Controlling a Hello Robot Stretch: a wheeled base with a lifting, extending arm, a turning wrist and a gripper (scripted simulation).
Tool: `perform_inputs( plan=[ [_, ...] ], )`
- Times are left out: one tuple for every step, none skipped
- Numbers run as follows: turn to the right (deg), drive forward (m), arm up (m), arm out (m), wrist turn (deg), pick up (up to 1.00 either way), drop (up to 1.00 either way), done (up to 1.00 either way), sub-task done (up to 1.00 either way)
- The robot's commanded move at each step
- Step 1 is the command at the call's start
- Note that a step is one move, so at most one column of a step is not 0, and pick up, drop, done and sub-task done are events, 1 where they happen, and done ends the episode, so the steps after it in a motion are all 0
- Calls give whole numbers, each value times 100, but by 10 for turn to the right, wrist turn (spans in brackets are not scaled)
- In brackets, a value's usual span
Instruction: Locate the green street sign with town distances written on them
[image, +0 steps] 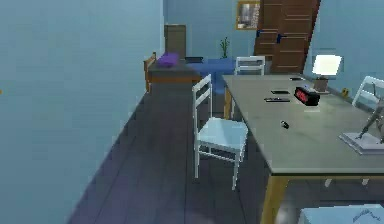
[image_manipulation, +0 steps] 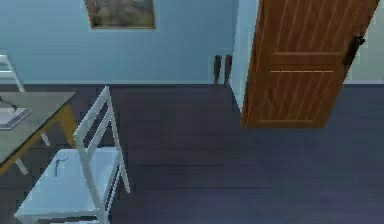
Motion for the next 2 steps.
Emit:
perform_inputs(
  plan=[
    [450,0,0,0,0,0,0,0,0],
    [450,0,0,0,0,0,0,0,0]
  ],
)
